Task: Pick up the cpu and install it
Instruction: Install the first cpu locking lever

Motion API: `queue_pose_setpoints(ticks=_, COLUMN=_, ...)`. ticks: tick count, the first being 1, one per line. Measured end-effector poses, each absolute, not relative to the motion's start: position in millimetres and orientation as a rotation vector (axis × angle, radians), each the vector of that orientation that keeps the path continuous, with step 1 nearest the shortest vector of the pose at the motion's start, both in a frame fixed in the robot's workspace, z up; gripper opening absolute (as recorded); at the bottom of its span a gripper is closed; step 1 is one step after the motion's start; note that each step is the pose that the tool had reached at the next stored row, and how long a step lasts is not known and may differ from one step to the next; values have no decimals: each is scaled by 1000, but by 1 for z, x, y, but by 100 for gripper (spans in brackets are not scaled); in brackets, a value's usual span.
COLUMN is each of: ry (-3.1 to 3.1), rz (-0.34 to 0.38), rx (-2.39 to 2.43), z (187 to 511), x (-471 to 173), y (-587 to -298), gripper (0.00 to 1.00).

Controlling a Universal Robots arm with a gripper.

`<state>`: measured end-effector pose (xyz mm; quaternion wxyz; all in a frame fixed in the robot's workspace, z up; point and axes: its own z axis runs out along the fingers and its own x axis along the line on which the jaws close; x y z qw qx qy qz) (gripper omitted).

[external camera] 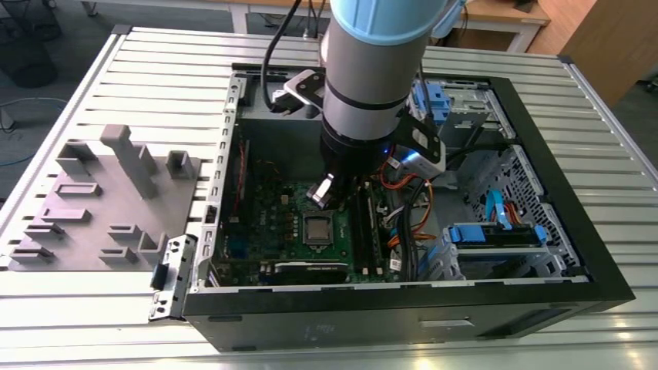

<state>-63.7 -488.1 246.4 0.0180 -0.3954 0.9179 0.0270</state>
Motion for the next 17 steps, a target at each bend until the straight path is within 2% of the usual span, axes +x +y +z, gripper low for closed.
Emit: queue_pose_setpoints(ticks=17, ry=2851, rz=84, rx=-1228, z=246, x=-59, y=-488, gripper=11)
